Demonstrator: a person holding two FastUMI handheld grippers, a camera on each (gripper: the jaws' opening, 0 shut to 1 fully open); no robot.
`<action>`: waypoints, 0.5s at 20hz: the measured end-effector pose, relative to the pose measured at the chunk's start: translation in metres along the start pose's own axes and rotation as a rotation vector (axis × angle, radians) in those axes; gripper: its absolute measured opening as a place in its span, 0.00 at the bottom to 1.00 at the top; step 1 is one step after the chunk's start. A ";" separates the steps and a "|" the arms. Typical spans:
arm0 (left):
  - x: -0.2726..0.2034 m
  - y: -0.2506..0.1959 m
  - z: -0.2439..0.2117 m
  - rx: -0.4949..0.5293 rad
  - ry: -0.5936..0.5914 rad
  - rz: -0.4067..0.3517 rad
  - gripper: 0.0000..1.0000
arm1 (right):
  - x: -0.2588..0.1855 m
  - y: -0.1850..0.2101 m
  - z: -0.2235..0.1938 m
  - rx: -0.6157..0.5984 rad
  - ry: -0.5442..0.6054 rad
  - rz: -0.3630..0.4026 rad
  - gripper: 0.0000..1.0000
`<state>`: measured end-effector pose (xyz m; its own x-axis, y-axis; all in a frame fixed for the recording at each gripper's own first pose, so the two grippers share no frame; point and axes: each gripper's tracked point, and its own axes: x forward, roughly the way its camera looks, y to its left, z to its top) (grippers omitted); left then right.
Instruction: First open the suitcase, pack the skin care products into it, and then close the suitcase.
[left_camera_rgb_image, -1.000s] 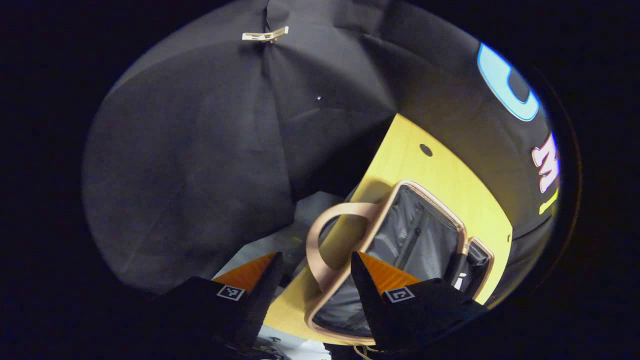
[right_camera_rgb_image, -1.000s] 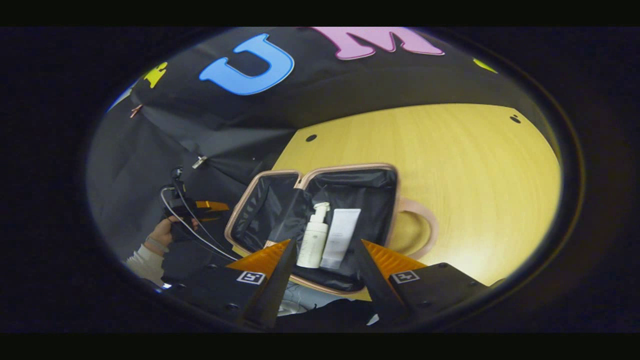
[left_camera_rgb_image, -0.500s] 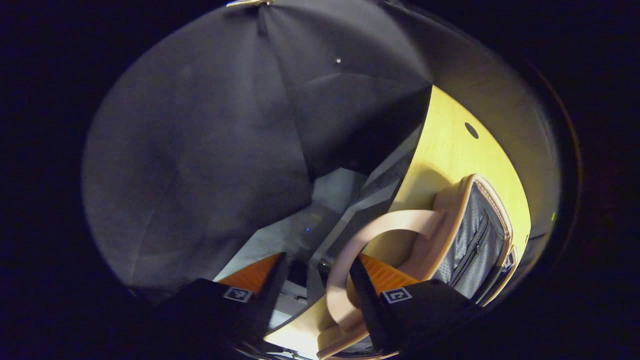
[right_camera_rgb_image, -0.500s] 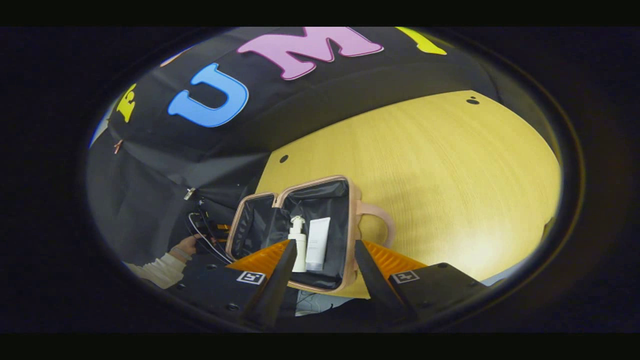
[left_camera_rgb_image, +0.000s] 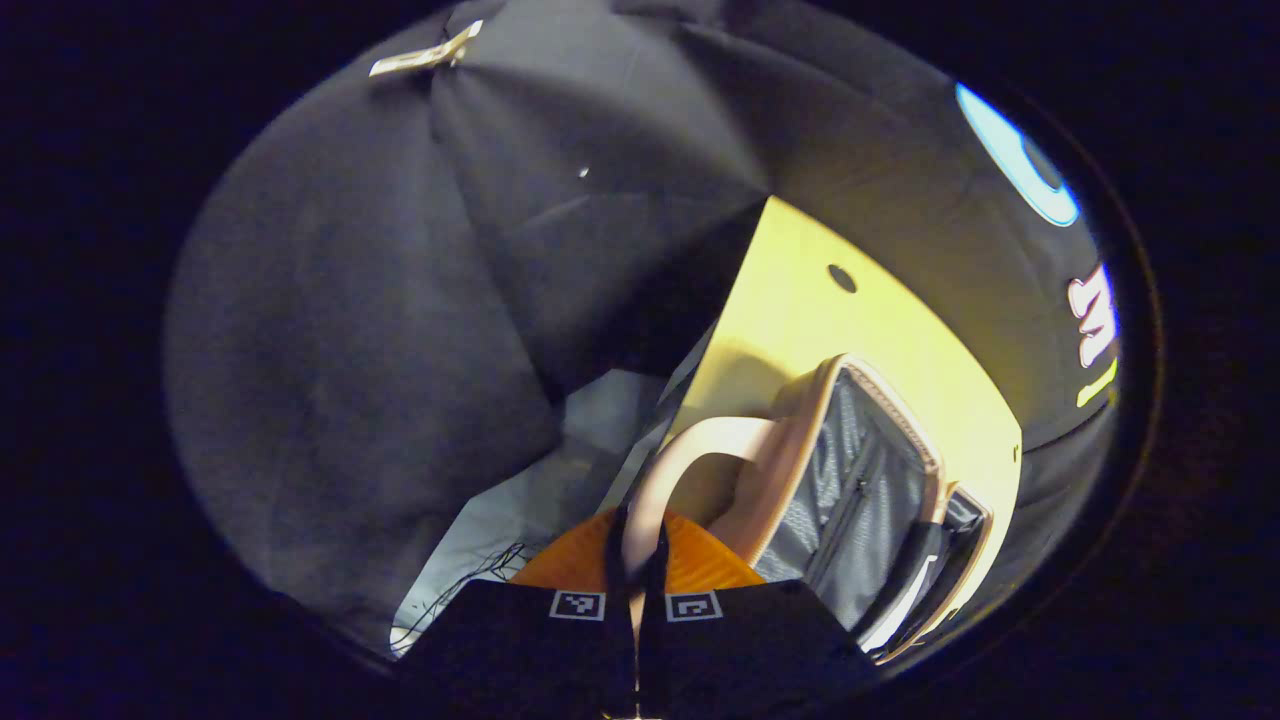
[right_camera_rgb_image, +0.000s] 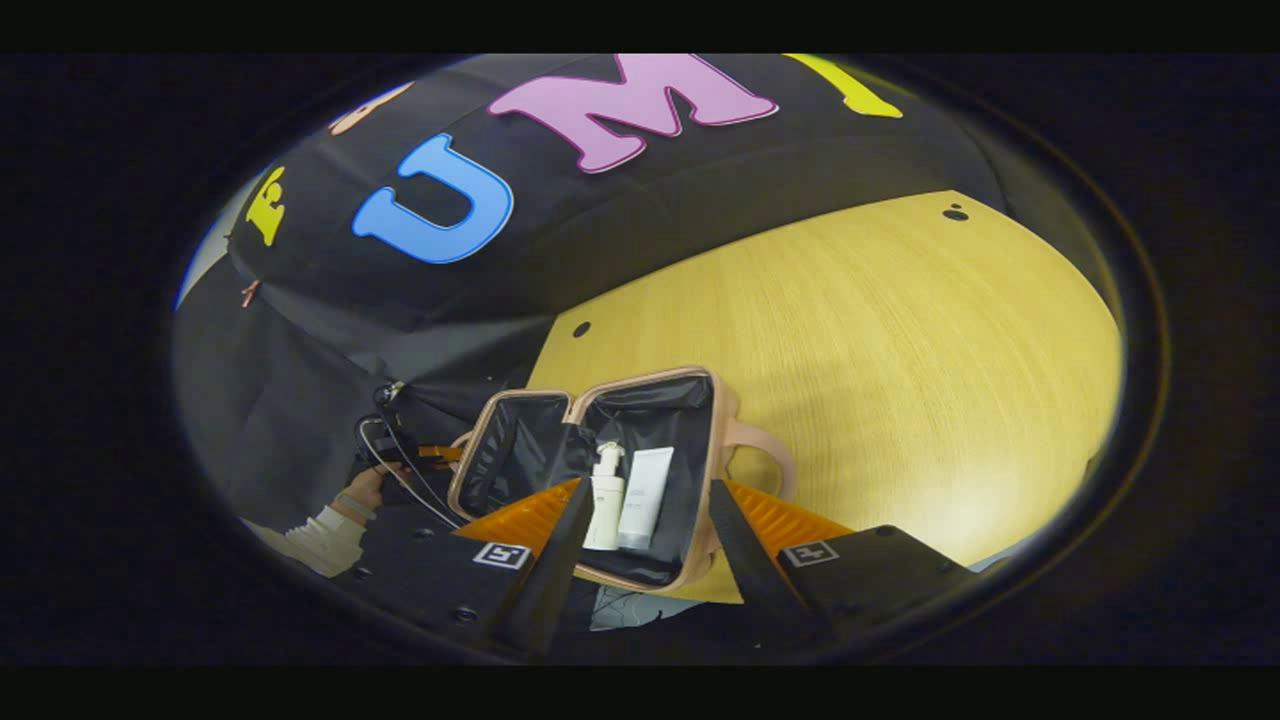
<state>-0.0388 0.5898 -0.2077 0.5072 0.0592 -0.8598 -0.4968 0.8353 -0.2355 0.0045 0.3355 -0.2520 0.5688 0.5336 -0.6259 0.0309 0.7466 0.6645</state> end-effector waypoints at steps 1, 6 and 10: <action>-0.018 -0.010 0.004 0.023 -0.027 -0.021 0.07 | 0.001 0.003 0.003 0.005 -0.007 0.014 0.76; -0.121 -0.092 0.027 0.132 -0.176 -0.139 0.06 | -0.013 0.005 0.022 -0.068 -0.071 0.059 0.76; -0.193 -0.175 0.011 0.226 -0.257 -0.243 0.06 | -0.050 -0.014 0.047 -0.213 -0.145 0.049 0.75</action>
<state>-0.0421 0.4383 0.0046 0.7639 -0.0433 -0.6438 -0.1890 0.9390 -0.2874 0.0147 0.2797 -0.2109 0.6779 0.5199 -0.5197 -0.1642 0.7962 0.5823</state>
